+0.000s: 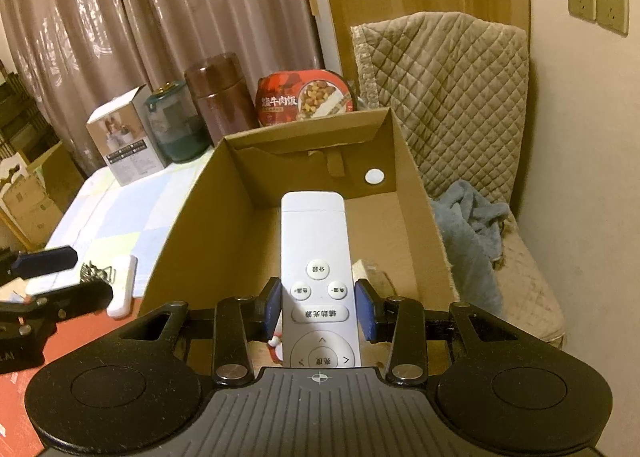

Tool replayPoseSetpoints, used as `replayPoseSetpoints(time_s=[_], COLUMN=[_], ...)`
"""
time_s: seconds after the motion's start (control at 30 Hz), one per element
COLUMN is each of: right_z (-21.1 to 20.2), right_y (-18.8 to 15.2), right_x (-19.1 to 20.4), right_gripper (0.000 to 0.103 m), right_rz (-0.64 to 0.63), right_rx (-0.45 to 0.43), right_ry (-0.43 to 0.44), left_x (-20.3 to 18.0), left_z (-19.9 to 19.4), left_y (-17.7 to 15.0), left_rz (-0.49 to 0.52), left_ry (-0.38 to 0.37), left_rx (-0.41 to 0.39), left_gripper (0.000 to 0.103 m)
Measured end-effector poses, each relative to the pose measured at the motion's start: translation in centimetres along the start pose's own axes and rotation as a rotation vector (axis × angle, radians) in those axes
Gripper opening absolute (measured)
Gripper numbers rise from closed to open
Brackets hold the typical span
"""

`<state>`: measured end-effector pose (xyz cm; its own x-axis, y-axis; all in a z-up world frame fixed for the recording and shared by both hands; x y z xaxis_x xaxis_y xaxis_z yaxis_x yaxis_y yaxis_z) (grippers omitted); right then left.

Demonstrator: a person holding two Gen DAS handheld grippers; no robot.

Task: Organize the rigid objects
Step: 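Open the left gripper to drop the figure while the right gripper releases the remote, then move both tools back toward the gold TP-LINK panel and wire holder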

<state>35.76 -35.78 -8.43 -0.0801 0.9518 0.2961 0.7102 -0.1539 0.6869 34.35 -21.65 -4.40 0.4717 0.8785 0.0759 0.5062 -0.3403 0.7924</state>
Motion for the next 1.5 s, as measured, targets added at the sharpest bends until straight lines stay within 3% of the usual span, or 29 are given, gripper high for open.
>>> replayPoseSetpoints(time_s=[0.37, 0.9, 1.5], right_z=[-3.9, -8.8, -8.8], right_y=[0.8, -5.0, -10.2], right_x=[1.0, 8.5, 15.7], right_gripper=[0.050, 0.056, 0.058], right_rz=[0.031, -0.035, -0.112], right_rx=[-0.069, -0.023, 0.017], right_ry=[0.001, 0.051, 0.129], left_x=[2.7, 6.0, 15.7], left_z=[-3.2, -11.7, -19.0], left_y=[-1.7, -6.8, -14.5], left_rz=[-0.066, -0.177, -0.292], left_ry=[0.038, 0.092, 0.256], left_rx=[-0.018, -0.042, -0.010], left_gripper=[0.064, 0.064, 0.064])
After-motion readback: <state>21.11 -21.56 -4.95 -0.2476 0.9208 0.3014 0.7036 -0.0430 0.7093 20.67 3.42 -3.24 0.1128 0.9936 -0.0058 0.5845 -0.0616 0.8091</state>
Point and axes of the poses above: each gripper's, at about its wrist camera, not at the fingertips, and z roughly the way its jaws point, x to its left, y to its top, the point moved 9 cm from there along z, roughly the way its jaws point, and after that the axes turned 6 degrees about z, right-handed, at the moved point
